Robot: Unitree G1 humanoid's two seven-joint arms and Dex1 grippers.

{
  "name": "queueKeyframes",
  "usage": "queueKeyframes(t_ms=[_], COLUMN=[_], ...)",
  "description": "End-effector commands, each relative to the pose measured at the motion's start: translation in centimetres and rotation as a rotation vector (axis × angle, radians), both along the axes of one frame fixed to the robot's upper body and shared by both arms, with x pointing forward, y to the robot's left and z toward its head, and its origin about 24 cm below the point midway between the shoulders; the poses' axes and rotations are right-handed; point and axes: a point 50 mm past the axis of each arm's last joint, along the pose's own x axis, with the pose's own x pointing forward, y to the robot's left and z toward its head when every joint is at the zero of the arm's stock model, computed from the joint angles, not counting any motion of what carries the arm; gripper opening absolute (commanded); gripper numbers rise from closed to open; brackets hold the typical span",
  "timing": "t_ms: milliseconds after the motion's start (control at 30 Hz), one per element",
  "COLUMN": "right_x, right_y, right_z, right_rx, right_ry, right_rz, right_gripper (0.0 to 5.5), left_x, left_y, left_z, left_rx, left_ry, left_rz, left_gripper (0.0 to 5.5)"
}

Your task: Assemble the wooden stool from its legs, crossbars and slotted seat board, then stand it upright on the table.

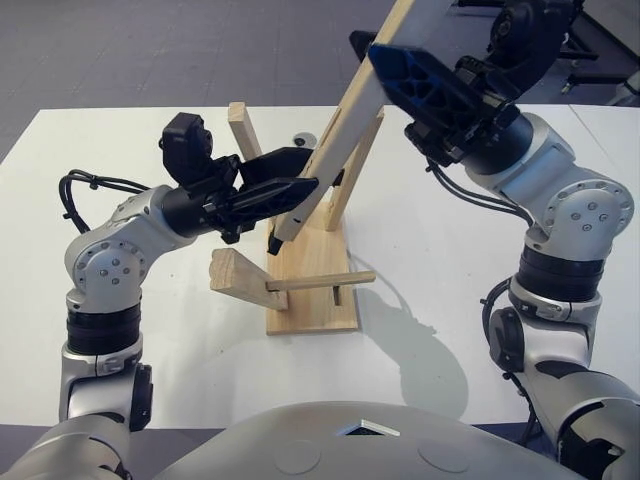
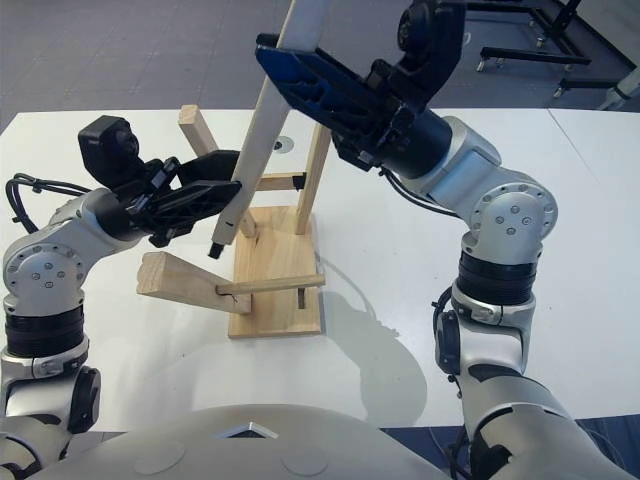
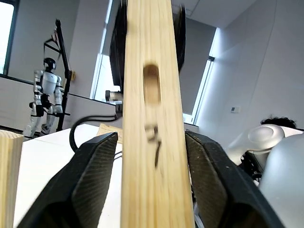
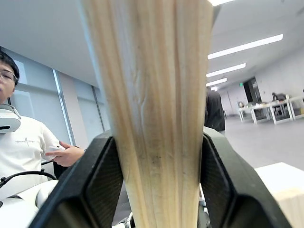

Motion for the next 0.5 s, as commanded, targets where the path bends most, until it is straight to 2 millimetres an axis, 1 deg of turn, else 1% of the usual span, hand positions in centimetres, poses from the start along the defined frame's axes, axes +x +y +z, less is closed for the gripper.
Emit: queueKeyframes(t_ms=[33,100,200,233,267,300,333,400,467,500], right_x=[-0.3,-0.3,-0.3,-0.4,-0.6,-0.8,-1.2,-2.3,-3.2,-3.5], right_y=[-1.3,-2.1,-3.6,-4.4,-5.5,-6.5,-7.3,-8.3,-9.3,-9.8], right_z=[0.6,0.5,0.4,0.2,-0.1,-0.5,-1.2,-3.1,-4.5,-5.2], right_rx=[0.006,-0.004,-0.026,-0.055,-0.072,-0.099,-0.14,-0.2,-0.221,-0.245], right_ry=[-0.051,-0.054,-0.077,-0.095,-0.109,-0.122,-0.129,-0.13,-0.133,-0.137], right_rz=[-0.03,-0.058,-0.148,-0.19,-0.218,-0.258,-0.291,-0.322,-0.368,-0.411], right_gripper=[2.14,2.13,2.13,2.13,2.13,2.13,2.13,2.13,2.12,2.12], left_x=[0.5,0.5,0.3,0.0,-0.5,-1.0,-1.5,-2.7,-4.3,-5.2], left_y=[0.9,1.5,2.7,3.2,3.5,3.7,4.0,5.0,6.5,7.5], left_z=[1.2,1.6,2.3,2.5,2.5,2.6,2.3,0.9,-1.3,-2.6], left_rx=[-0.022,-0.039,-0.049,-0.062,-0.073,-0.08,-0.077,-0.024,0.084,0.146], left_ry=[-0.045,-0.054,-0.083,-0.091,-0.103,-0.11,-0.113,-0.09,-0.01,0.047], left_rz=[0.071,0.107,0.199,0.233,0.278,0.317,0.383,0.526,0.634,0.68], left_gripper=[3.15,3.49,3.92,4.13,4.21,4.21,4.21,4.21,4.21,4.21])
